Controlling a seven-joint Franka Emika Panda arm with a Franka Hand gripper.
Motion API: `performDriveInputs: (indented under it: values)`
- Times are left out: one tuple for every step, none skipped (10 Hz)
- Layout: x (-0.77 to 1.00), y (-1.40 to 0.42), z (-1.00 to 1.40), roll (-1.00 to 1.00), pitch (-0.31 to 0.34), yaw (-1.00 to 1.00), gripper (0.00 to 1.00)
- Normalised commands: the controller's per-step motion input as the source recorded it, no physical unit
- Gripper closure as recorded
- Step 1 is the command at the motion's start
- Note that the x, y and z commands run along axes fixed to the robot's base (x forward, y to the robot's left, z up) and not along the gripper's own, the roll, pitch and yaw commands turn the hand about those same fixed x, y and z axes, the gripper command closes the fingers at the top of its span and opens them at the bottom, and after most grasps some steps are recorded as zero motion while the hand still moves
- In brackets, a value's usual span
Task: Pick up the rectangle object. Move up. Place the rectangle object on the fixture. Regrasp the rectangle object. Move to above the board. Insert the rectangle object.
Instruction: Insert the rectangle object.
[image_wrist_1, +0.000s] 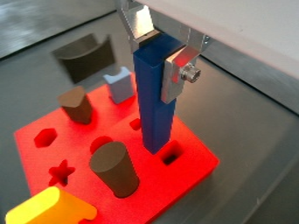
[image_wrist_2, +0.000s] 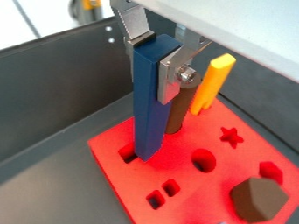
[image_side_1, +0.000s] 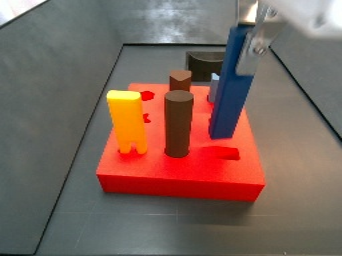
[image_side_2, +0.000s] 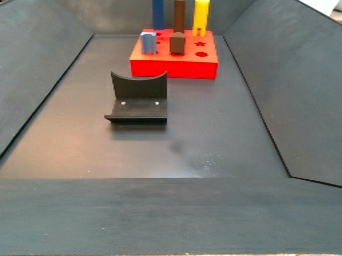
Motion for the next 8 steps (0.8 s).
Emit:
performDriveInputs:
  values:
    - [0.43, -0.34, -0.35, 0.1, -0.003, -0.53, 1.0]
    - [0.63, -0.42, -0.29, 0.17, -0.044, -0.29, 1.0]
    - [0.62, -0.35, -0.21, 0.18, 0.0, -0.14, 1.0]
    - [0.31, -0.23, -0.12, 0.17, 0.0, 0.0, 1.0]
    - [0.09, -0.04, -0.1, 0.1, 0.0, 0.0, 1.0]
    - [0.0, 0.0, -0.13, 0.04, 0.0, -0.02, 1.0]
    - [-0.15, 0.09, -0.12, 0.0, -0.009, -0.16, 1.0]
    - [-0.29, 0.08, -0.11, 0.0, -0.02, -0.19, 1.0]
